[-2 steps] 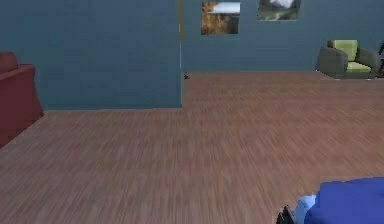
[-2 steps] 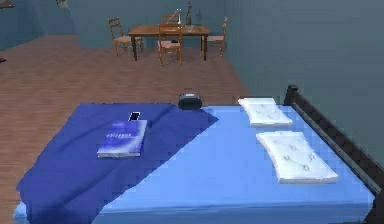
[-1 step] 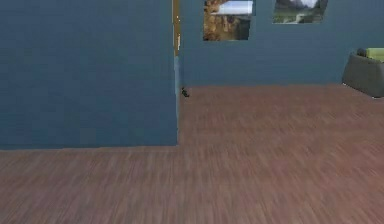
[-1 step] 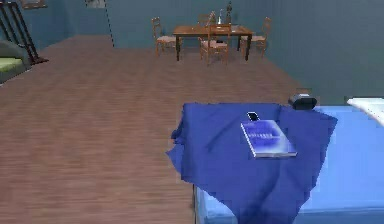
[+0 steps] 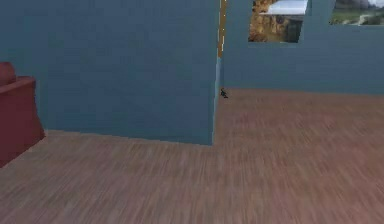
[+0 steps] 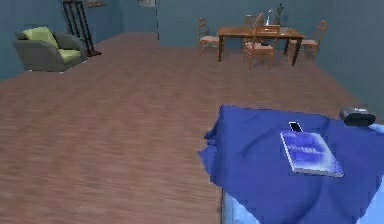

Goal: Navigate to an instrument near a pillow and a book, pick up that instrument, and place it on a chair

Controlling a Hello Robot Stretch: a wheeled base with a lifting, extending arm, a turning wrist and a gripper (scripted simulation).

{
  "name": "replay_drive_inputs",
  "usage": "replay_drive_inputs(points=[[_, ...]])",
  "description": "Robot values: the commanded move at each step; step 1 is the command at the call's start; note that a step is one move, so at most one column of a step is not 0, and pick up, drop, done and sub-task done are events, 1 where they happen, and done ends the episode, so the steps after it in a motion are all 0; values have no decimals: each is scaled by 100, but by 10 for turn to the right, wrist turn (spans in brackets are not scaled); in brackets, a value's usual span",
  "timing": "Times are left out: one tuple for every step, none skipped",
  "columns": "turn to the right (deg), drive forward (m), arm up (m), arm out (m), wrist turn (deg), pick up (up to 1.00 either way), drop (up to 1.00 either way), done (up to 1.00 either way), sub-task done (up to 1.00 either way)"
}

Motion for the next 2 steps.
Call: replay_drive_inputs(points=[[0, 15, 0, 0, 0, 0, 0, 0, 0], [450, 0, 0, 0, 0, 0, 0, 0, 0]])
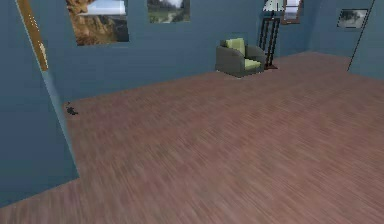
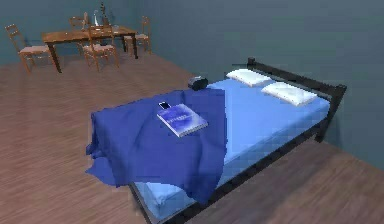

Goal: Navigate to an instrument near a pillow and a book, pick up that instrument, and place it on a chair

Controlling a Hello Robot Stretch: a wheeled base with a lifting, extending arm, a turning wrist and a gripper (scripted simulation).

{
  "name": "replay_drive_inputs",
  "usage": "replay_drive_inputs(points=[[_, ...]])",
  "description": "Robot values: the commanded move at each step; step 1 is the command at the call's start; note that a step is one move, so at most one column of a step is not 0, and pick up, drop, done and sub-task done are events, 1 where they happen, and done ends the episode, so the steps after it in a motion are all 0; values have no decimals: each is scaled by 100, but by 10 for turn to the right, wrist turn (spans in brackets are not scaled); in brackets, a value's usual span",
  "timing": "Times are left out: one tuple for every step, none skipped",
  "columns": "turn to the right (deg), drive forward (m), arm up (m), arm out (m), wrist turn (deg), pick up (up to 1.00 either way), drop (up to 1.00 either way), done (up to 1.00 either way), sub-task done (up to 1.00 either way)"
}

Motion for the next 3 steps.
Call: replay_drive_inputs(points=[[60, 0, 0, 0, 0, 0, 0, 0, 0], [0, 45, 0, 0, 0, 0, 0, 0, 0], [420, 0, 0, 0, 0, 0, 0, 0, 0]])
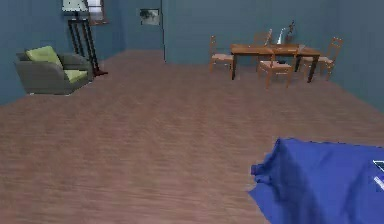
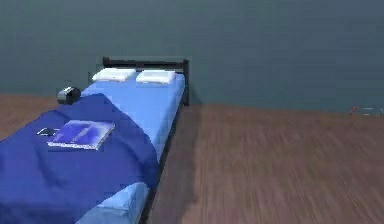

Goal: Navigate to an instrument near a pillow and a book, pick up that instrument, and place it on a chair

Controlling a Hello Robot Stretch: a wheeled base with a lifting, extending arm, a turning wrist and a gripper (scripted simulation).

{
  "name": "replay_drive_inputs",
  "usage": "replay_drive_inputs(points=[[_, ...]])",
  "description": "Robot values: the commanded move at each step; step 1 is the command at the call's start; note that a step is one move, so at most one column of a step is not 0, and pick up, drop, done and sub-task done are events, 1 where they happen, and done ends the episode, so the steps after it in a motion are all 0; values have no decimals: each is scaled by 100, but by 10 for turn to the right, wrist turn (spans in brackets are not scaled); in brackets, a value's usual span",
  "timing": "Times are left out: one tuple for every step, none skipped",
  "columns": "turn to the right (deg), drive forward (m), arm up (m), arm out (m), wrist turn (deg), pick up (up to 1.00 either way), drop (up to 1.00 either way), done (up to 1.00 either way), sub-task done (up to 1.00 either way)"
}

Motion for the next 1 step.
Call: replay_drive_inputs(points=[[0, 100, 0, 0, 0, 0, 0, 0, 0]])
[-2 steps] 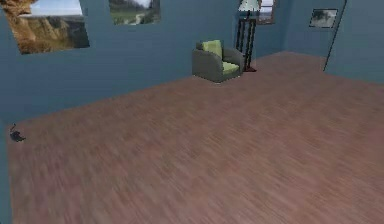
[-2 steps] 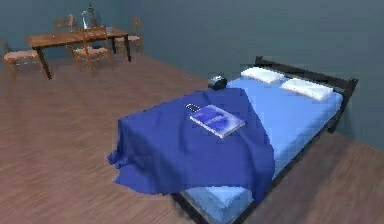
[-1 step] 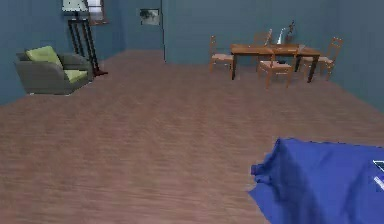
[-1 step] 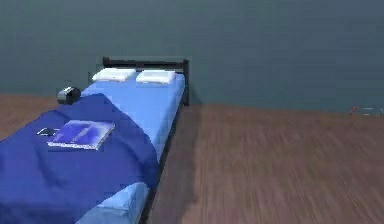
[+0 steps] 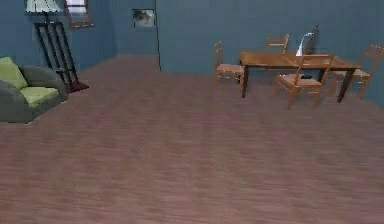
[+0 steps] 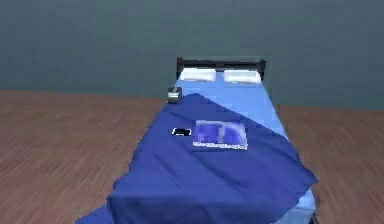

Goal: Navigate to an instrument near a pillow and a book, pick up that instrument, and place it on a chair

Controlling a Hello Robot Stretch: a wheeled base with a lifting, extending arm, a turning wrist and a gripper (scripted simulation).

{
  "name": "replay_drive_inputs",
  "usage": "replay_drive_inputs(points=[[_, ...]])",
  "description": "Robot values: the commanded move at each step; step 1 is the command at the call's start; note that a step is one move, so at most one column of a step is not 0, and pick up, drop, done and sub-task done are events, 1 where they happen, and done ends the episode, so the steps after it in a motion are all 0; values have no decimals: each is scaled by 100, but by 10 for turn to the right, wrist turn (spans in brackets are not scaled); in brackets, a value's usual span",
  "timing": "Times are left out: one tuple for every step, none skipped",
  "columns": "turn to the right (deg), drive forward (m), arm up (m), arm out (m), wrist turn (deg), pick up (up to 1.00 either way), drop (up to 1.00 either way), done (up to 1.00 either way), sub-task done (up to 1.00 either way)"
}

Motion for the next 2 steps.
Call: replay_drive_inputs(points=[[0, 85, 0, 0, 0, 0, 0, 0, 0], [420, 0, 0, 0, 0, 0, 0, 0, 0]])
